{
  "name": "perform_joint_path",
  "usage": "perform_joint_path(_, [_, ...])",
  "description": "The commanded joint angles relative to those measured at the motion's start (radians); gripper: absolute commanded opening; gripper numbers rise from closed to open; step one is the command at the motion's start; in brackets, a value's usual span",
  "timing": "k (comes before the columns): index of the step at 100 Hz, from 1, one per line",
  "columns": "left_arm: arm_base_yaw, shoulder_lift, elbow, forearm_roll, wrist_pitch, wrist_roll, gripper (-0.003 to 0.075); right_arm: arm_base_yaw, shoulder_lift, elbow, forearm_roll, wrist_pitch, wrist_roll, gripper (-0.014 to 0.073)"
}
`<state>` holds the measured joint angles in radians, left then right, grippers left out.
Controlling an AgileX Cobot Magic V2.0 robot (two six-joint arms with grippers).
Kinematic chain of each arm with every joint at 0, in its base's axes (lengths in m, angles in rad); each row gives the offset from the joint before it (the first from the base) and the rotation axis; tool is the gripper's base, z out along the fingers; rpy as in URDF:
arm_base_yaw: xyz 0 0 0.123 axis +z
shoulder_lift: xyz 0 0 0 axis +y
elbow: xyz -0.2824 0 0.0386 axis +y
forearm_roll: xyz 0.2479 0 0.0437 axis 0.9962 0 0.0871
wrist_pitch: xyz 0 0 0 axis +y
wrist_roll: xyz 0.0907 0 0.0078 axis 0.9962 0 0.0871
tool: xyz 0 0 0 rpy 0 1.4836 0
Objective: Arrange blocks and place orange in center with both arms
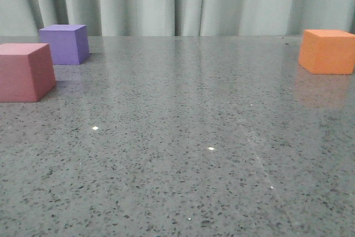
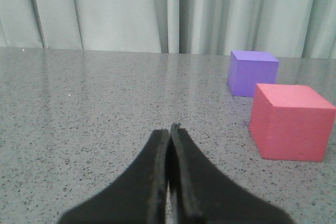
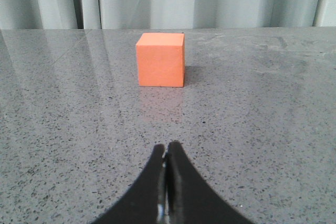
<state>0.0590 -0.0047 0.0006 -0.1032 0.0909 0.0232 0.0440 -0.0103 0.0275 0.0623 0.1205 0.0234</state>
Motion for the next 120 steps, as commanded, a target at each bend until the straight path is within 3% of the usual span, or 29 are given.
perform_joint_path(1, [0.0, -0.032, 0.02, -0.005, -0.072, -0.009, -0.0019, -0.003, -0.026, -0.005, 0.003, -0.075, -0.006, -0.0122])
perform_joint_path(120, [-0.002, -0.032, 0.02, -0.003, -0.07, -0.009, -0.0019, -0.003, -0.026, -0.005, 0.004, -0.089, -0.006, -0.0122])
